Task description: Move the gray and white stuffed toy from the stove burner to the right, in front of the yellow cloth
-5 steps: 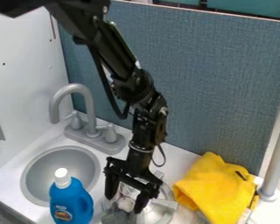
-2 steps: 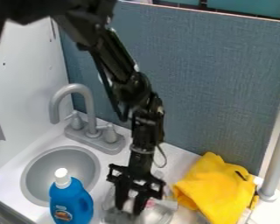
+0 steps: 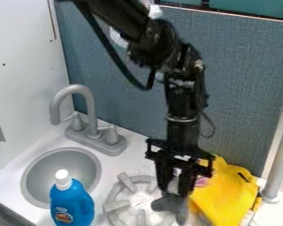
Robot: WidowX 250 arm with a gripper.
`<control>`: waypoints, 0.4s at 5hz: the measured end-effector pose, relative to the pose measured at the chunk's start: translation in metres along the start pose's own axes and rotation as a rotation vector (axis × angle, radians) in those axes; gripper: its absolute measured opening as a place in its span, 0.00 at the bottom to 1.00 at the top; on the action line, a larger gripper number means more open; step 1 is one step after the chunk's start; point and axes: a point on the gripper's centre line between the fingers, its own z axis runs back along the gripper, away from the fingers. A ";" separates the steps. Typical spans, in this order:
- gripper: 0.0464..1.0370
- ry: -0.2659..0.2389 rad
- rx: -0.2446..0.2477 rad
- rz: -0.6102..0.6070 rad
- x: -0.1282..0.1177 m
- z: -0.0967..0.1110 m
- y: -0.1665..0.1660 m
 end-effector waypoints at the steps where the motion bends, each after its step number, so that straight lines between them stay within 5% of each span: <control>1: 0.44 0.006 0.014 -0.088 0.004 -0.005 -0.032; 2: 0.44 0.034 0.035 -0.172 0.011 -0.024 -0.052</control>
